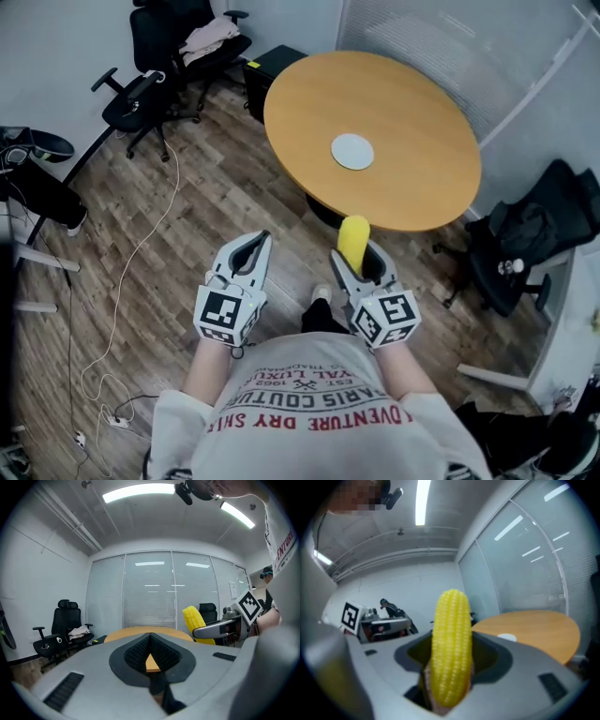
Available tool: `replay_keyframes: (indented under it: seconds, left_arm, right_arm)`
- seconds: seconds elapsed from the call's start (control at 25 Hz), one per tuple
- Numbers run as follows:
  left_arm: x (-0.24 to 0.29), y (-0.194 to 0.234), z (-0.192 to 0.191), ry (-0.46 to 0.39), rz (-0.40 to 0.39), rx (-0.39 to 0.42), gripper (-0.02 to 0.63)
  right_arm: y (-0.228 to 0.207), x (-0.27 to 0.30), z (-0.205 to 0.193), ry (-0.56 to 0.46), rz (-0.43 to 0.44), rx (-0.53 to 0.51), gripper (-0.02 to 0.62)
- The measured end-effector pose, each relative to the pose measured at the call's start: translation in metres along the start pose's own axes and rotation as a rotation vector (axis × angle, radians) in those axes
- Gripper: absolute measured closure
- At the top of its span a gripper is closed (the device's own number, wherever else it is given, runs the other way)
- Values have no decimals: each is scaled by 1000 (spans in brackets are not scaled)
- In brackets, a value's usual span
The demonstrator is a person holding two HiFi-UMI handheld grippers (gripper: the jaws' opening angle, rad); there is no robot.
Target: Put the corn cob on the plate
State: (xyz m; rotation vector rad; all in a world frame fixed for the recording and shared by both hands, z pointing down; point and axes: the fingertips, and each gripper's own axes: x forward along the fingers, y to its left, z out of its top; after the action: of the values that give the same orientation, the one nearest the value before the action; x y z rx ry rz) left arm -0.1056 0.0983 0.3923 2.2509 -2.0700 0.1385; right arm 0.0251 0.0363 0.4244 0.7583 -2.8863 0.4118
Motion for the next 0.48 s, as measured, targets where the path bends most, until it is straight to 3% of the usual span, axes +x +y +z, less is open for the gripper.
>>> replay_keyframes:
  seconds: [0.48]
  left_arm:
    - [177,2,23,-11,-5,11,572]
  right_arm:
    - [-147,81,51,22,30,-47,333]
